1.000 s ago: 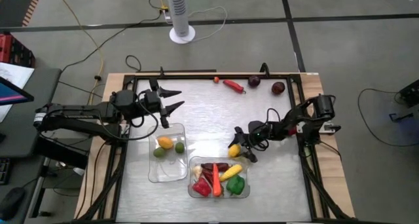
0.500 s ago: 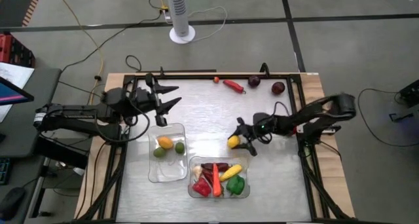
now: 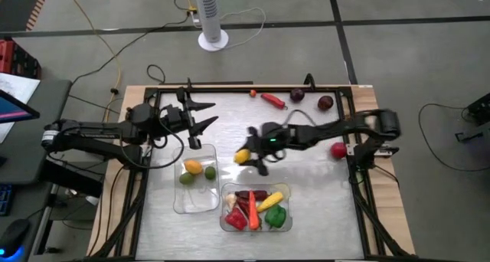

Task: Sort produce into baskets
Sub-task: Put the yellow lemon into the left transparent bin, then put the red tomato into the left transparent bin

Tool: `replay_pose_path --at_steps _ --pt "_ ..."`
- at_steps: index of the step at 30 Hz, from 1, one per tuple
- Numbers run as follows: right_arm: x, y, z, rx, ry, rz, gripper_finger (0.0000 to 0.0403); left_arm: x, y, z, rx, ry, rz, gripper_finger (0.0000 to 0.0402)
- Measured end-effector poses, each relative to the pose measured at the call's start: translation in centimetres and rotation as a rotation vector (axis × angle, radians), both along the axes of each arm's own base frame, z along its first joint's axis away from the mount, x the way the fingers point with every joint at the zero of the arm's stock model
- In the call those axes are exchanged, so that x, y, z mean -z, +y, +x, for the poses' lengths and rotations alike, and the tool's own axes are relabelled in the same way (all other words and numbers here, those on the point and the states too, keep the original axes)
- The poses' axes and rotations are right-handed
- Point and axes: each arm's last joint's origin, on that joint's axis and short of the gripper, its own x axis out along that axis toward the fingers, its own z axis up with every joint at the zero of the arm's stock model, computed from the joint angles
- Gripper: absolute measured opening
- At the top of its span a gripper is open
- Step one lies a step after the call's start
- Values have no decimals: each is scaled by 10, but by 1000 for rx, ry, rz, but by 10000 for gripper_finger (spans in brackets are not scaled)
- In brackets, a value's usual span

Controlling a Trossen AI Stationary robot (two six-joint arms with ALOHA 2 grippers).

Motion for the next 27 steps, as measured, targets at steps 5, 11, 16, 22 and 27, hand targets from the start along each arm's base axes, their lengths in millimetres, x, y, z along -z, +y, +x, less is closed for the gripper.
replay_pose_path --at_steps 5,11,16,22,27 --pt "-9 7 51 -42 -31 -2 255 -7 -6 -21 70 11 32 169" --pt "-14 11 95 -37 -28 36 255 -11 -8 -44 87 42 53 169" --pt "-13 10 121 -64 21 70 271 -13 -8 -50 82 47 78 169" --pt "-17 7 125 -34 138 33 304 -12 -8 -48 76 55 89 169" --pt "-28 -6 110 19 177 18 311 -12 -8 -48 70 57 88 169"
